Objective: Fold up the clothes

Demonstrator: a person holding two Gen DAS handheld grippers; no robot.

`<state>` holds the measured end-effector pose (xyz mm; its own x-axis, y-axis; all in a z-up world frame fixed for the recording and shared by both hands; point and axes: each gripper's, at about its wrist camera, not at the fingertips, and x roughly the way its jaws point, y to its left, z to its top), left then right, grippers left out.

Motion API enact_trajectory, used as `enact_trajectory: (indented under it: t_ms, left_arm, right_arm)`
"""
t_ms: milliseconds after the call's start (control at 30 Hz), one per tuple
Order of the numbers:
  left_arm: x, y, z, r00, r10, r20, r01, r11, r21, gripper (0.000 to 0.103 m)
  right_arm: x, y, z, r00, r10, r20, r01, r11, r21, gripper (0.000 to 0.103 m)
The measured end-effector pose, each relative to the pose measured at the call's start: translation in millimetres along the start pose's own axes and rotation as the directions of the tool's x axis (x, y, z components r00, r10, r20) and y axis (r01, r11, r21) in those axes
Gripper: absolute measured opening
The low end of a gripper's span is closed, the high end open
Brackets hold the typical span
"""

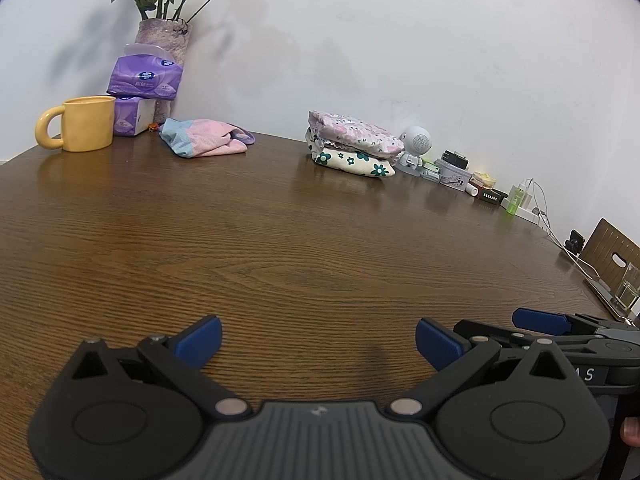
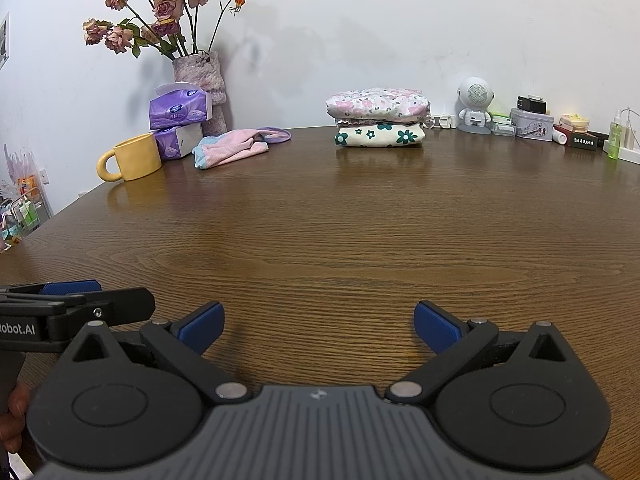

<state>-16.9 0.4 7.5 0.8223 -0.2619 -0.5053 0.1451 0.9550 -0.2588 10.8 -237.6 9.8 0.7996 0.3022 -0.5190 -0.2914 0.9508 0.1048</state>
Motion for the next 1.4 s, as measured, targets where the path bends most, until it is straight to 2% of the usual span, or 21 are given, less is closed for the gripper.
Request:
enact_trajectory:
  t_ms: [1400]
  left_arm:
    - [2.1,2.6,2.0,1.0,-0.007,-0.003,0.007,1.0,-0.001,0.103]
  right_arm:
    - [2.2,-0.6,-1.0,1.0,0.005,-0.008,-0.005,1.0,0.004,0.103]
